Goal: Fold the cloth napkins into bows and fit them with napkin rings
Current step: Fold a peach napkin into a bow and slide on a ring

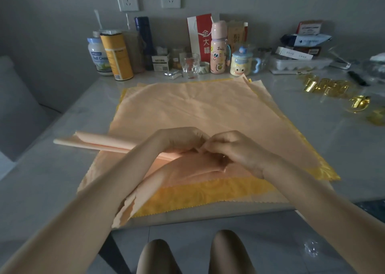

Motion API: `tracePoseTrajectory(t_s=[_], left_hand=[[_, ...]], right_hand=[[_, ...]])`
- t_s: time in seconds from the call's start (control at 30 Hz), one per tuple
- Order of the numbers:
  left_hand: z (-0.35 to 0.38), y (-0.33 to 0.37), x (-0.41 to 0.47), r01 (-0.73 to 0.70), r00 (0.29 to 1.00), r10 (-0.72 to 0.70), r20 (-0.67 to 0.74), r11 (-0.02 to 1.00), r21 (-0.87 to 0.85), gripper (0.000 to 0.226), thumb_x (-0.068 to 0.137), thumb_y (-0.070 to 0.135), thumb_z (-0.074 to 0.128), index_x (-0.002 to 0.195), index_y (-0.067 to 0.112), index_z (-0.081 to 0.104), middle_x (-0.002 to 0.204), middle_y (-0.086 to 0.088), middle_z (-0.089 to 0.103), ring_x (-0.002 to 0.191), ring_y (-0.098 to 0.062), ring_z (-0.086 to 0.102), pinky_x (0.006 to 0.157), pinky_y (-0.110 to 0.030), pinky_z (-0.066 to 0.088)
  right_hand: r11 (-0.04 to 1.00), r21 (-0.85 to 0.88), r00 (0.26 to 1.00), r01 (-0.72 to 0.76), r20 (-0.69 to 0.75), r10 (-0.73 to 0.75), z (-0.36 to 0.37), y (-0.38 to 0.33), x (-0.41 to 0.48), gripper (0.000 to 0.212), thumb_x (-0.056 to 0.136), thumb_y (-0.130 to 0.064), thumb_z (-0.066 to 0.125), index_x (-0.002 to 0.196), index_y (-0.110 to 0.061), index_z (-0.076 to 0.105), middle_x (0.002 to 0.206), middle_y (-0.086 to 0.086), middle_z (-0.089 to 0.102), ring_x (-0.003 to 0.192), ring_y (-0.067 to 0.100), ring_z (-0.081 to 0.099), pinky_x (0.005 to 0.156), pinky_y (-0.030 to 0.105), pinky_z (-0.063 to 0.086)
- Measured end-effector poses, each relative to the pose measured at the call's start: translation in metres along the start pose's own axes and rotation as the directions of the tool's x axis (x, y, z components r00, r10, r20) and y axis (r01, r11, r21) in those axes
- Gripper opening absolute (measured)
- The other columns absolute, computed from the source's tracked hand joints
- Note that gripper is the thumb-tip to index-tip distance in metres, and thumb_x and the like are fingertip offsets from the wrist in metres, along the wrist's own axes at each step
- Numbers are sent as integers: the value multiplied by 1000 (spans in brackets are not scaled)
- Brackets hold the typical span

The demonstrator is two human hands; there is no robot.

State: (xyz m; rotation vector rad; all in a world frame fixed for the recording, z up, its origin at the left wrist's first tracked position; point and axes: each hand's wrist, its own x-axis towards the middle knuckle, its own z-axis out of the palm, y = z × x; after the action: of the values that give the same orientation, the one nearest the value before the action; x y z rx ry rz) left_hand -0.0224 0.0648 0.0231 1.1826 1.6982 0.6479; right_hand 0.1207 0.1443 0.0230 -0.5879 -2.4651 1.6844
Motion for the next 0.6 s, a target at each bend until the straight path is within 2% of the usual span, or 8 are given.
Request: tracePoseTrajectory(t_s=[0.07,0.1,0.2,0.3,0.4,0.47,0.53,0.6], left_hand=[[0,-3,1,8,1000,-8,-20,1000,19,27,84,-7,53,84,16,66,72,7,66,69,-4,60,66,-15,46],[1,-5,1,1,999,0,-39,1000,23,27,84,-6,55,86,18,67,75,7,66,71,-5,60,69,-15,46],[5,-10,2,-45,994,45,-101,999,10,24,84,-5,59,91,16,69,82,6,67,74,-4,60,74,-16,49],[7,-15,3,-59,967,51,-249,998,-26,18,83,-1,64,90,14,70,79,8,66,71,0,60,69,-10,48],[1,-22,0,-23,898,102,-428,982,187,6,84,8,66,87,13,68,79,10,63,73,-4,57,62,-4,41],[-7,-30,-5,22,852,128,-507,960,281,9,86,12,65,93,8,69,87,3,65,81,-9,57,62,-4,39],[-14,-39,-11,78,824,121,-553,943,324,15,88,16,64,98,6,70,99,-4,67,91,-13,58,74,-11,43],[-19,-44,-15,163,810,76,-582,924,347,17,88,22,63,98,10,71,104,-5,67,100,-17,59,86,-23,45]], right_hand=[[985,-172,984,0,-178,-31,-4,10,3,5,86,-18,64,91,-18,66,80,-5,61,75,11,55,67,23,44],[975,-222,980,-17,-197,-28,-5,15,3,11,85,-20,65,95,-19,62,84,-5,59,80,12,56,69,24,44],[957,-281,993,-70,-110,40,-4,23,3,33,83,-30,68,109,-17,51,94,-4,56,89,15,56,72,27,45],[918,-393,996,-51,-93,15,-4,23,11,36,81,-26,71,108,-17,48,95,-1,57,90,18,57,71,30,46],[879,-476,990,7,-118,-72,-15,22,27,21,81,-13,67,94,-18,52,89,-3,54,85,17,53,60,17,40],[831,-556,976,19,-169,-135,-29,23,38,15,82,-8,62,88,-19,53,89,-4,53,84,16,51,56,12,36],[789,-614,970,-12,-198,-139,-43,25,49,17,83,-6,57,87,-21,52,92,-3,53,86,18,52,58,20,39],[732,-681,975,-22,-175,-133,-49,27,56,18,84,-5,54,88,-23,53,99,1,53,94,23,54,69,29,44]])
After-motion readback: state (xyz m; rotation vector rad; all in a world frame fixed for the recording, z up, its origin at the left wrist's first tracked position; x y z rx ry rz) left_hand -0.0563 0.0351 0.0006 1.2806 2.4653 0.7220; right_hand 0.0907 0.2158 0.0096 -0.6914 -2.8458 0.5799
